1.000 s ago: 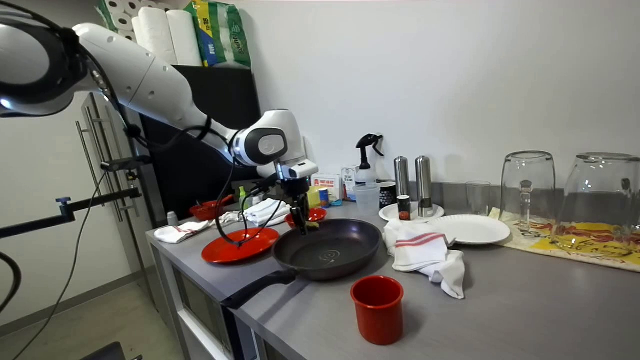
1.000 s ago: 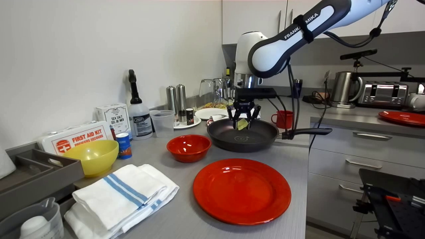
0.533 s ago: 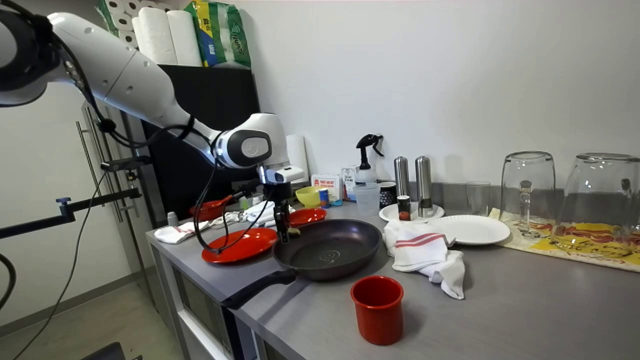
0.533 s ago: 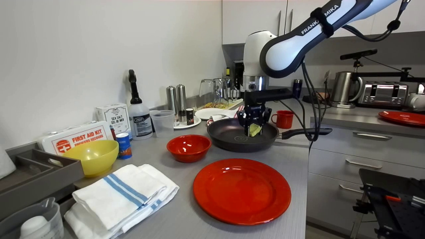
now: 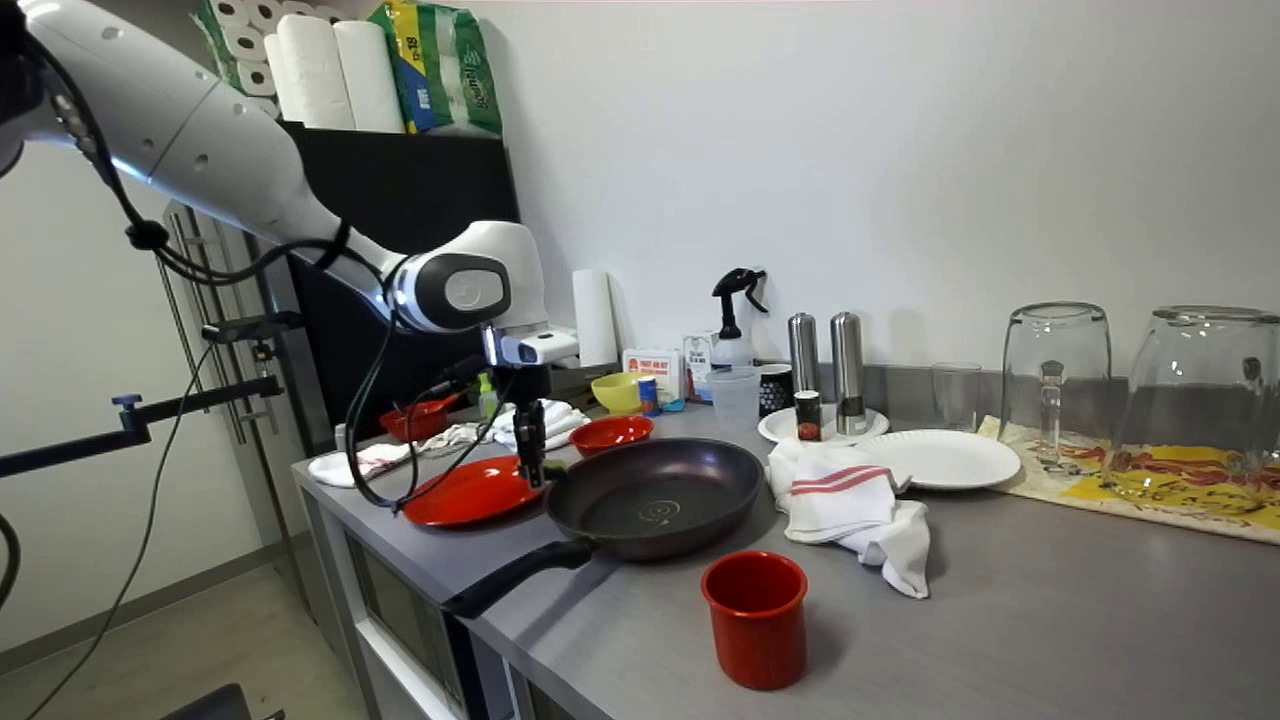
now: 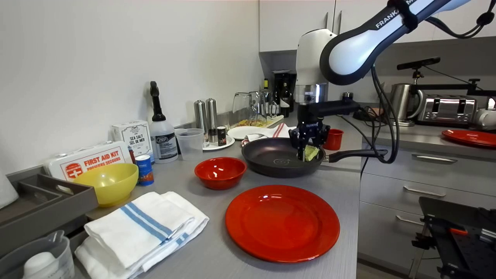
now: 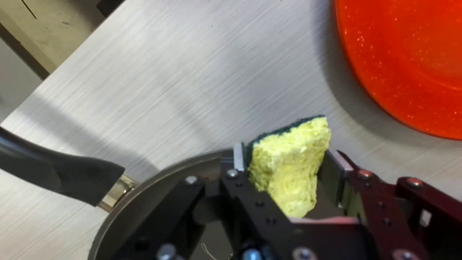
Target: Wipe the pan with the sponge
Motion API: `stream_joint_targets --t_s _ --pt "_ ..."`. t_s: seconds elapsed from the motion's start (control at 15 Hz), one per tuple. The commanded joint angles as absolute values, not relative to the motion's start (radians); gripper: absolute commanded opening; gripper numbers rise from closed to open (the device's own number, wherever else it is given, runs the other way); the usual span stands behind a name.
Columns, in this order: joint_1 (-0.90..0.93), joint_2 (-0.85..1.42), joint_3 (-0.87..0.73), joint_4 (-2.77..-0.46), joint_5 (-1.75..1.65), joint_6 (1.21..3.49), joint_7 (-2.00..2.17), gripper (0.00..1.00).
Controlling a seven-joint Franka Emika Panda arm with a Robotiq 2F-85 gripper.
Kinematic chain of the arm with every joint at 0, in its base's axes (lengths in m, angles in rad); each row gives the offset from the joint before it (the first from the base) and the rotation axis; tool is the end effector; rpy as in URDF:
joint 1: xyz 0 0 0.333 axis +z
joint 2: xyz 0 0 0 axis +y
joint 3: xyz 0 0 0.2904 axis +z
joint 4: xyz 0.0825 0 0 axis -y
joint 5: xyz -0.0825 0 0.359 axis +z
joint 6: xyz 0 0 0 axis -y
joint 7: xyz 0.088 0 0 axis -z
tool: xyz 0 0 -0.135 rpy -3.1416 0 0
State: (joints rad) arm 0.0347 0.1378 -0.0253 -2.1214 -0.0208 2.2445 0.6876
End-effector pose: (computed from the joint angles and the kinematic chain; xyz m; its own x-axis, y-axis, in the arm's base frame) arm 0.5373 0.0040 0.3087 0.7870 -0.6170 0.0010 -0.6168 -0.7867 0.0245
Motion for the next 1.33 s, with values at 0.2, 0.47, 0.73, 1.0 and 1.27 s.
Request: stream_joint_targets --t_s 0.2,0.47,0.73,1.0,1.27 --pt "0.038 0.027 0.005 -2.264 0.047 2.209 0.629 0.28" --pt "0.032 0.018 0.007 -2.323 0.082 2.230 0.630 0.28" --pt "0.024 0.026 0.005 -2.348 0.146 2.215 0.562 0.28" --pt "0.020 0.041 0.004 -2.358 0.180 2.231 0.498 0.28" --pt "0.022 0.088 0.000 -2.363 0.144 2.302 0.532 0.28"
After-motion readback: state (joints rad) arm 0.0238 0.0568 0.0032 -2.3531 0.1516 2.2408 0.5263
